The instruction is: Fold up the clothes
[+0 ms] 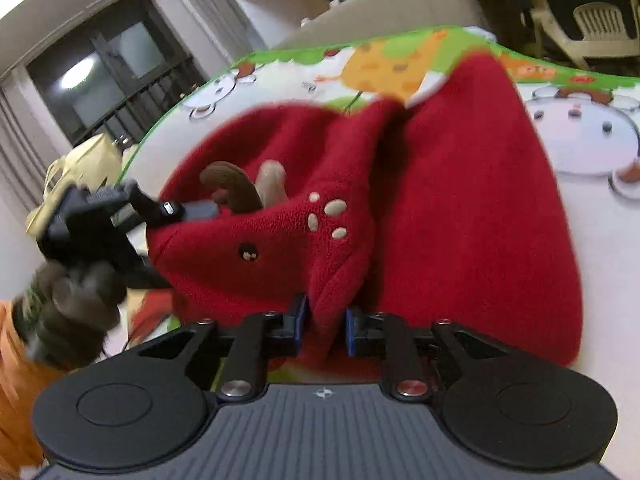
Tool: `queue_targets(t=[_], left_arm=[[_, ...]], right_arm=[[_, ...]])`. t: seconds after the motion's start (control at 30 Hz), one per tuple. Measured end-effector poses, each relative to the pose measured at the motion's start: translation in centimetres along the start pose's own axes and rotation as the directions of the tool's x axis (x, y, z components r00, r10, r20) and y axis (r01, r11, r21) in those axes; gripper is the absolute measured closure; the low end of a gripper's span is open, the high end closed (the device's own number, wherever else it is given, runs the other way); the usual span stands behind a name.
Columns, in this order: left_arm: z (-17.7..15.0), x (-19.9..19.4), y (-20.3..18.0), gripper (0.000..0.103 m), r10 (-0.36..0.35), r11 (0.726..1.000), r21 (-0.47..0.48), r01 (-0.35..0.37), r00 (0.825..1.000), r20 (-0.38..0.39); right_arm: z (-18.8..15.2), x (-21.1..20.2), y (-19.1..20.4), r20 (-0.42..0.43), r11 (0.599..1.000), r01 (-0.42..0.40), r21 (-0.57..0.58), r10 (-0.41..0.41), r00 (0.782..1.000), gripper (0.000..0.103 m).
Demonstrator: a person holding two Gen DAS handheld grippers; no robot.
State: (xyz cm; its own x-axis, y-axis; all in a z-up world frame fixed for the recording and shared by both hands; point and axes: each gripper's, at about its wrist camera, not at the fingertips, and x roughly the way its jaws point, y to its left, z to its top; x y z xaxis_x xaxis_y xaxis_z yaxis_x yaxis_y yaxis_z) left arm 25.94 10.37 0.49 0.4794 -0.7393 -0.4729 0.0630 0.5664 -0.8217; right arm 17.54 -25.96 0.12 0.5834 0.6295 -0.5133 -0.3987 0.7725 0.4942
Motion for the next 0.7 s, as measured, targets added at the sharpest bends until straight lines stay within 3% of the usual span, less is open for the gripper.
queue_targets(t=[0.1,0.17,0.2,0.23,0.3,0.37,0.43,0.5,0.53,0.57,0.63,0.7], left_arm=[[0.7,-3.1,-2.9,0.038,0.027,0.981,0.191,-0.041,0.997,0.078],[1.4,-4.7,-5.1,0.020,0.000,0.955,0.292,-0.040,0.991,0.135],[1.7,-5.1,-6.0,0.015,-0.019,0.949,0.314,-0.030,0.988,0.151],[2.0,-4.9,-6.7,0.009,-0.032,0.946,0.324,-0.020,0.988,0.154],[2.5,-3.6,-7.8,0.008,-0.025,0.945,0.327,-0.024,0.989,0.144],[2.6,-1.3,-8.2,0.008,0.056,0.950,0.299,-0.091,0.991,0.124],[2.7,1.3,-7.7,0.008,0.134,0.955,0.253,-0.154,0.986,0.095],[3.2,3.2,-6.6,0.019,0.161,0.965,0.198,-0.172,0.985,0.067],[3.8,3.9,-6.2,0.044,0.152,0.973,0.169,-0.159,0.987,0.055],[4.4,4.6,-5.8,0.051,0.143,0.979,0.141,-0.147,0.989,0.042],[6.5,5.2,-5.8,0.052,0.073,0.993,0.089,-0.078,0.996,0.058],[8.9,5.2,-6.2,0.052,-0.018,0.999,0.043,0.014,0.995,0.095]], right_arm=[[-0.4,-2.1,0.9,0.042,0.999,-0.001,-0.050,0.003,0.999,0.075],[0.4,-3.4,0.7,0.069,0.998,-0.040,-0.051,0.044,0.997,0.055],[1.1,-3.8,0.5,0.097,0.997,-0.068,-0.036,0.072,0.993,0.050],[1.7,-4.2,0.2,0.130,0.995,-0.096,-0.017,0.098,0.987,0.047],[3.2,-4.7,-1.1,0.210,0.987,-0.148,0.062,0.132,0.969,0.047],[4.8,-3.9,-2.8,0.254,0.974,-0.163,0.156,0.120,0.960,0.047],[5.7,-2.5,-4.1,0.238,0.965,-0.139,0.222,0.085,0.968,0.047],[5.2,0.0,-5.0,0.167,0.953,-0.148,0.263,0.107,0.980,0.047],[5.1,1.2,-5.2,0.133,0.950,-0.156,0.272,0.124,0.983,0.059],[5.3,2.3,-4.8,0.104,0.951,-0.174,0.255,0.152,0.983,0.073],[7.5,3.5,-4.3,0.111,0.962,-0.182,0.206,0.162,0.981,0.081],[10.7,3.8,-4.1,0.161,0.974,-0.170,0.148,0.146,0.976,0.083]])
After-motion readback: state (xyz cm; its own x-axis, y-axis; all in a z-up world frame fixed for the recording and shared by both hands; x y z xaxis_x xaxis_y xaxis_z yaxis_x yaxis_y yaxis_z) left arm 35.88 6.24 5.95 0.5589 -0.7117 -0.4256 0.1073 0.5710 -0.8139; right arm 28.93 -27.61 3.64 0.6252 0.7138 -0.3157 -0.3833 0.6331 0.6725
